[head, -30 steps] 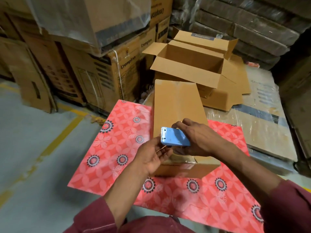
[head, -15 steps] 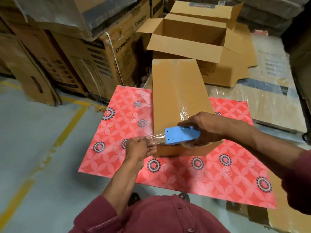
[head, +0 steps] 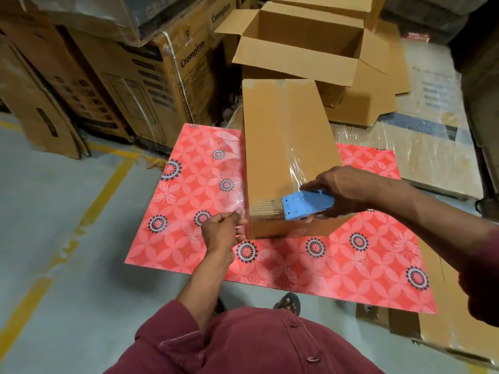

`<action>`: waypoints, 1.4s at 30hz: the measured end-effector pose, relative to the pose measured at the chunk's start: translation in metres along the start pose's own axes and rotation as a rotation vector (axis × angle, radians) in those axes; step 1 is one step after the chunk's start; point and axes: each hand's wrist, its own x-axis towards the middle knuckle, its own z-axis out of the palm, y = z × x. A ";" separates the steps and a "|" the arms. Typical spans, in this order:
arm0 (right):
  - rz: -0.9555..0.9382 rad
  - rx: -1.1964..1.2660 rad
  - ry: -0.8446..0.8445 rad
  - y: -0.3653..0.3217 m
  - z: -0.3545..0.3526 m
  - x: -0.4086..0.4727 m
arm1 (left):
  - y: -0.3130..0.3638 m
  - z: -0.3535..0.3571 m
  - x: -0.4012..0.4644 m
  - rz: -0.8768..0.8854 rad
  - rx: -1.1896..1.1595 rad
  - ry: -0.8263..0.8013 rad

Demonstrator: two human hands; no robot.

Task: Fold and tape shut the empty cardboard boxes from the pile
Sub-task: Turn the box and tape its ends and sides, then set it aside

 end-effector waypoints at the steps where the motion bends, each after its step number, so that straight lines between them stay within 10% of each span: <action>1: 0.004 -0.002 -0.002 -0.001 0.000 0.001 | -0.003 0.000 0.001 -0.009 -0.006 0.001; 30: 0.098 -0.089 -0.213 -0.027 -0.023 0.022 | -0.002 0.004 0.030 -0.330 0.270 -0.217; 42: 0.093 -0.108 -0.247 -0.032 -0.026 0.025 | -0.052 0.020 0.023 -0.139 -0.055 -0.015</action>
